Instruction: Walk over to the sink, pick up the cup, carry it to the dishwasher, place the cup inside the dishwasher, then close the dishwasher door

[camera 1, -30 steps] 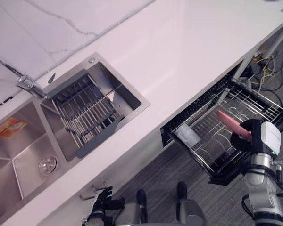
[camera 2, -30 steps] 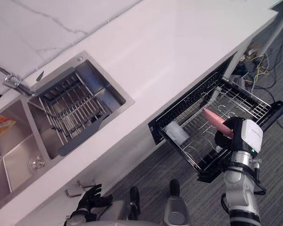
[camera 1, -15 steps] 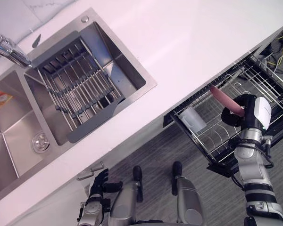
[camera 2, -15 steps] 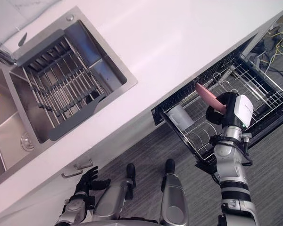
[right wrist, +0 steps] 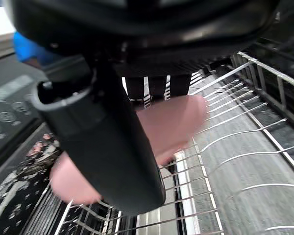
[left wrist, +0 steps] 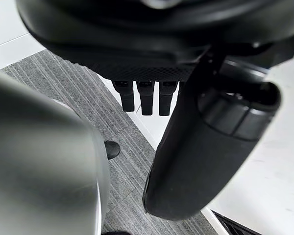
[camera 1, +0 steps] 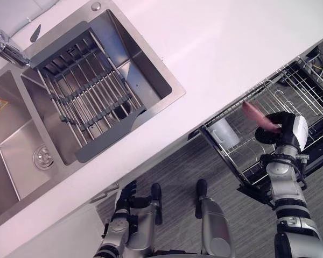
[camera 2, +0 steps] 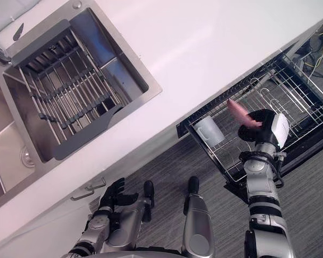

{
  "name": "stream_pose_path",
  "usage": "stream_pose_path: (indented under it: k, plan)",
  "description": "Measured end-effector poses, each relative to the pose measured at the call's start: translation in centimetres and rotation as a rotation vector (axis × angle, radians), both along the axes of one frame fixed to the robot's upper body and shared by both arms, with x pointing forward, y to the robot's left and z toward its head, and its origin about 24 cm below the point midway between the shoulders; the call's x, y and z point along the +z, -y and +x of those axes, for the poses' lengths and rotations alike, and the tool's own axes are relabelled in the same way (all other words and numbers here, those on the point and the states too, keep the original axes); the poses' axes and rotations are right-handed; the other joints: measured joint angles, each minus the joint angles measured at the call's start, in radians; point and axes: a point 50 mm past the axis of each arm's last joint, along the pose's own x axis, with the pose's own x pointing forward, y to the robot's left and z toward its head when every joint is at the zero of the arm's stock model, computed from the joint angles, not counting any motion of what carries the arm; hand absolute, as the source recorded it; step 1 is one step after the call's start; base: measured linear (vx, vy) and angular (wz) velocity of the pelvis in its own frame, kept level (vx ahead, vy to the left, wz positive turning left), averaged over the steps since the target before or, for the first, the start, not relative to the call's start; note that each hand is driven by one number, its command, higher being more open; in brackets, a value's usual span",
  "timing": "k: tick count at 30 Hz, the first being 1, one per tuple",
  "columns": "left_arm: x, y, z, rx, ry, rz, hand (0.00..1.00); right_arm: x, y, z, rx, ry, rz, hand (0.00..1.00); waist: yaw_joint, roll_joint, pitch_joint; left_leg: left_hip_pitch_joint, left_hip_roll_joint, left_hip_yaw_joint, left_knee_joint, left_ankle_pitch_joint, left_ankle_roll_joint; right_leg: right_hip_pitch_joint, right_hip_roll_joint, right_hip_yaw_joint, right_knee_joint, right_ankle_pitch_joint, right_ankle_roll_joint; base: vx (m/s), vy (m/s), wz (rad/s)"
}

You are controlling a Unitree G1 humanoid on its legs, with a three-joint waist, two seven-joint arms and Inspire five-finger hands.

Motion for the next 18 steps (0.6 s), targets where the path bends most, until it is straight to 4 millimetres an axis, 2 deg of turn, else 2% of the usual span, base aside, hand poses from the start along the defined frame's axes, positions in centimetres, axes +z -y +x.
stream_pose_path:
  k: [9, 15, 18]
  plan:
    - [0.4, 1.2, 0.8, -0.009, 0.02, -0.028, 0.9, 0.1, -1.2, 0.4, 0.021, 0.024, 0.033, 0.9, 0.001, -0.006, 0.003, 0.008, 0.001, 0.013, -0.007, -0.002, 0.001, 0.001, 0.005, 0.013, -0.007, 0.003, 0.004, 0.0, 0.005, -0.03]
    - [0.4, 1.4, 0.9, -0.011, 0.017, -0.032, 0.9, 1.5, -3.0, -1.2, 0.07, 0.14, 0.013, 0.9, 0.001, -0.018, 0.008, 0.038, 0.003, 0.016, -0.026, -0.002, 0.001, 0.031, 0.01, 0.014, -0.033, 0.008, 0.007, 0.01, 0.002, -0.01]
    - [0.3, 1.3, 0.8, -0.011, 0.012, -0.03, 0.9, 1.1, -3.2, -1.9, 0.074, 0.142, 0.015, 0.9, 0.001, -0.029, 0.005, 0.047, 0.003, 0.018, -0.035, -0.002, 0.001, 0.043, 0.011, 0.015, -0.051, 0.016, 0.01, 0.01, 0.009, -0.01]
